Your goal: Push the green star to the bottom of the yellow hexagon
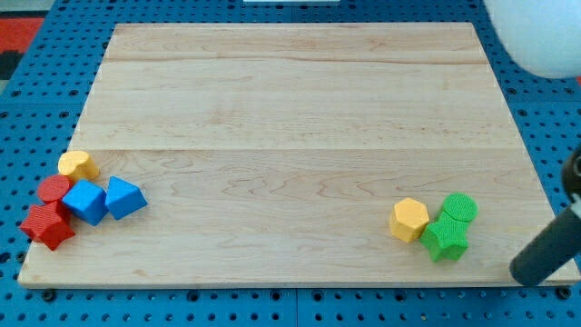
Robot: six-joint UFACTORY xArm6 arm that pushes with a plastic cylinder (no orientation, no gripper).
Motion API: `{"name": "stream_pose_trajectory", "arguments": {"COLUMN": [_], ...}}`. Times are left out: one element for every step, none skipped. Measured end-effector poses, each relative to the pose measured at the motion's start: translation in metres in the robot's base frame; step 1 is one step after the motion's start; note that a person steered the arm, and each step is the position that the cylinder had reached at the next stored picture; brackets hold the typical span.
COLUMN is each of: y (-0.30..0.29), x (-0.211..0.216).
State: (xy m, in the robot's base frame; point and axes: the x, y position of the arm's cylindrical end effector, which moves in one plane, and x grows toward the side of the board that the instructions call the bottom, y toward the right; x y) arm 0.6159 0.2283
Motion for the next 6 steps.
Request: {"name": "stream_pose_trajectory", "arguments": {"y": [-0.019,-0.035,-0.038,-0.035,-0.067,-0.115], "x": [-0.01,-0.02,-0.027,-0.026,-0.009,-0.009]}}
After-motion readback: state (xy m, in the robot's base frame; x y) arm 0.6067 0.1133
